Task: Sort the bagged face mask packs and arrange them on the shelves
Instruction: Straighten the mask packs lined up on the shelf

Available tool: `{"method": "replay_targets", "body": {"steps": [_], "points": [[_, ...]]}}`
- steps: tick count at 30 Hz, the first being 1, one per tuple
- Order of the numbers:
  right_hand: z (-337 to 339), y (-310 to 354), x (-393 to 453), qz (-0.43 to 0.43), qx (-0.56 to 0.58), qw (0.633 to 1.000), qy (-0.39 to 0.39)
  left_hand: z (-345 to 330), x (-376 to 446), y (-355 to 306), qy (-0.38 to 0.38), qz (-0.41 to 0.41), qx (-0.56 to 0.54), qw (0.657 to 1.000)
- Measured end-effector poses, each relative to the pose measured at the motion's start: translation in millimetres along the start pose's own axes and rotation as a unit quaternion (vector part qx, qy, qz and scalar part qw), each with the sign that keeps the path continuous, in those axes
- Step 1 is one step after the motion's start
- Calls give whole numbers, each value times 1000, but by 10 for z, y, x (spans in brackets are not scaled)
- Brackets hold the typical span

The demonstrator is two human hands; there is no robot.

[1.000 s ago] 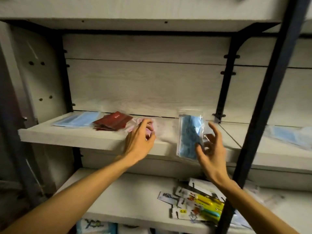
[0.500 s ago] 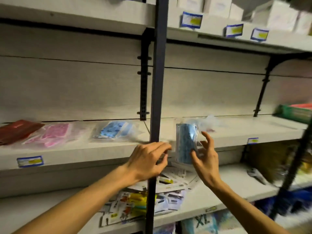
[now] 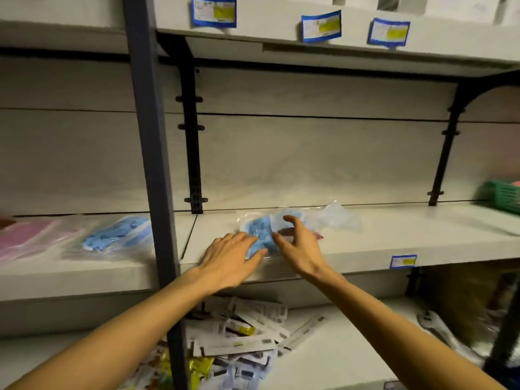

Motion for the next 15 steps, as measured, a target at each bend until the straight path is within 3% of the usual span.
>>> {"method": "replay_targets", "body": {"steps": [4, 9, 15], "points": [[187, -220, 330, 23, -87, 996, -16, -77, 340, 253, 75, 75, 18, 994], [299, -451, 775, 16, -201, 977, 68, -34, 725, 409, 82, 159, 36, 983], [321, -648, 1226, -5, -335, 913, 233, 178, 1236, 312, 79, 176, 288, 938]]}}
Point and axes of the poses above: each hand's wrist, its own x-axis towards the middle knuckle, its own z-axis out of the back of the hand, y = z × x, the point moved 5 cm from there along x, towards the middle knuckle, and after that the axes turned 5 degrees about x, right-handed, at the moved point
